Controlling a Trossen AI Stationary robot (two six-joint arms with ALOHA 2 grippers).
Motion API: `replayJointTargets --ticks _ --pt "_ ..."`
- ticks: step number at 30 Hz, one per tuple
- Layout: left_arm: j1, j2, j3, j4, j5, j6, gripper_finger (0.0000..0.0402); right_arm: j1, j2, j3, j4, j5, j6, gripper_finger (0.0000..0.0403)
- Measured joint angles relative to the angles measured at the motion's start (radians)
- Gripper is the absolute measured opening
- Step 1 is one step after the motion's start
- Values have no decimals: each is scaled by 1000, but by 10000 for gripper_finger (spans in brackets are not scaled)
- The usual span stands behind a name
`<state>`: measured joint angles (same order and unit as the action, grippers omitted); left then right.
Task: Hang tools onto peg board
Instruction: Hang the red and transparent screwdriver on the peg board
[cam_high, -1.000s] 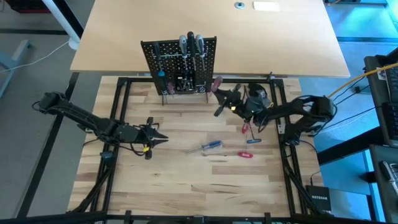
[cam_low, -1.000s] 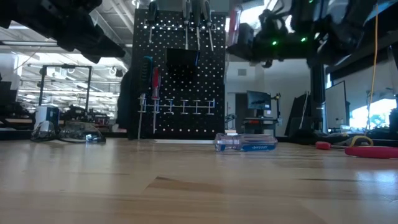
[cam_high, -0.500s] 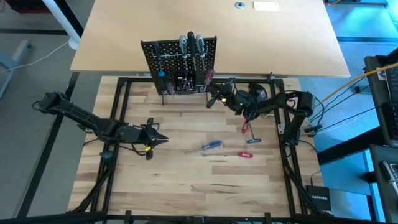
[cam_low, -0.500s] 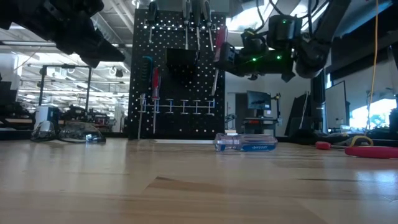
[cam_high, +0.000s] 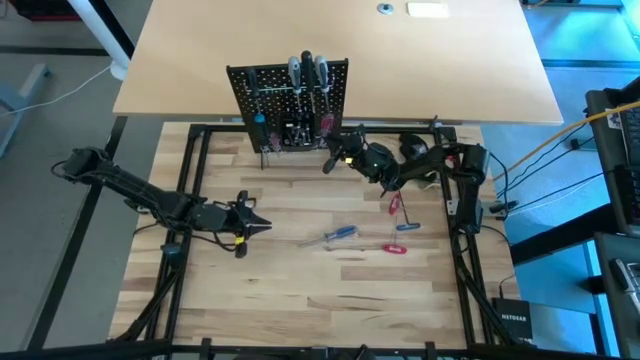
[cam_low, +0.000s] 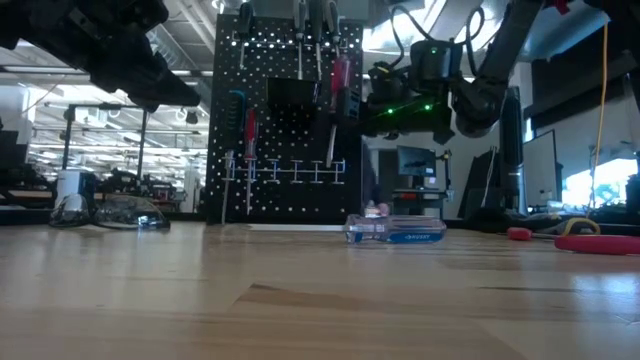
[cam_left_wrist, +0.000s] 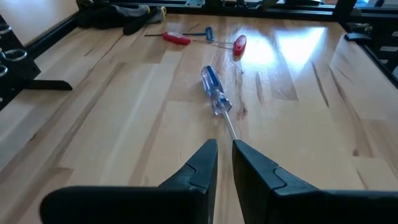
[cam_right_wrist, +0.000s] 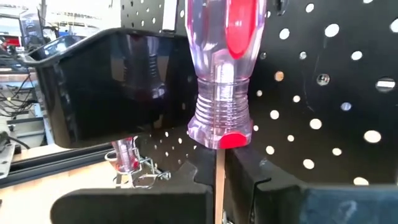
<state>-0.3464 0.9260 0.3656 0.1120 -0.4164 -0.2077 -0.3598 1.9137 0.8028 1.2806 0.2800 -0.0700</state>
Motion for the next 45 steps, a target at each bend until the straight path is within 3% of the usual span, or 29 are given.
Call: replayJointTargets --ticks 15,33,45 --pt "-22 0 0 2 1 -4 40 6 -41 0 17 36 -21 21" --pt "-22 0 0 4 0 -6 40 6 -41 0 -172 68 -15 21" --pt "-21 0 0 5 0 -2 40 6 32 0 -158 68 24 21"
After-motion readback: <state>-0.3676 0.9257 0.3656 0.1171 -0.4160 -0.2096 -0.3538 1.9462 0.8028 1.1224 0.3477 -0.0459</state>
